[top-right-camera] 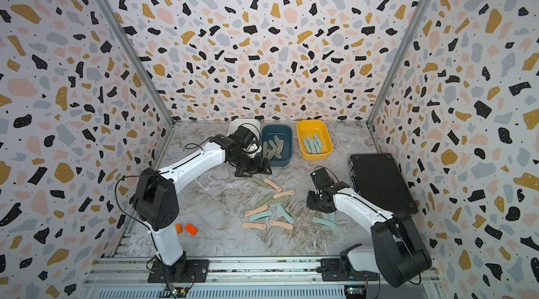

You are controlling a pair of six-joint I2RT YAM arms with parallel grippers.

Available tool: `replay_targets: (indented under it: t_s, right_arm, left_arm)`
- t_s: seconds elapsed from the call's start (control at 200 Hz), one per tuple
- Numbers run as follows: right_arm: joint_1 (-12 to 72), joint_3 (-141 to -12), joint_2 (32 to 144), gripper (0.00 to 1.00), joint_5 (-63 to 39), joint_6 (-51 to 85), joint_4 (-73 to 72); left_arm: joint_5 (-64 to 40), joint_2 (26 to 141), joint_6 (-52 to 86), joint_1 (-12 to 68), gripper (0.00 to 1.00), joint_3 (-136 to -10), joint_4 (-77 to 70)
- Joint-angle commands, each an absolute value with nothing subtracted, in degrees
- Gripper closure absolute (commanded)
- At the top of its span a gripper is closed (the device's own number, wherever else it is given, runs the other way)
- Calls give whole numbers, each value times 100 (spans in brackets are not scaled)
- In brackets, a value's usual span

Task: Place the fruit knives into the storage box by color
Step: Pick up the fruit knife from the center of the board.

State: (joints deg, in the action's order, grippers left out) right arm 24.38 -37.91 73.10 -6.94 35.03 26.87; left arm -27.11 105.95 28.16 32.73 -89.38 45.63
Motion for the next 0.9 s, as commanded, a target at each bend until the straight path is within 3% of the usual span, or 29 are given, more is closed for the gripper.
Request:
replay_targets:
  t_s: [0.0,0.175,0.421,0.586,0.896]
  right_arm:
    - [2461,-3643,6849,84,-1369,3242,2096]
    - [2693,-3502,6588,84,-1941,3094,1470]
    - [3079,-3297,6333,86,-2198,3081,861]
    - [3146,-3312,6308,87,-2330,3101,699]
    - [3219,-3403,6264,87,-2395,3094,659]
  left_arm:
    - [-3915,10294,3098,3302,1,-8708,3701]
    - [-4682,10269,3379,3542,3,-8302,2737]
    - [-5177,10471,3792,3700,19,-7806,1772]
    - [-5300,10587,3869,3836,24,-7838,1589]
    - [-5248,10971,3772,3899,51,-7895,1719]
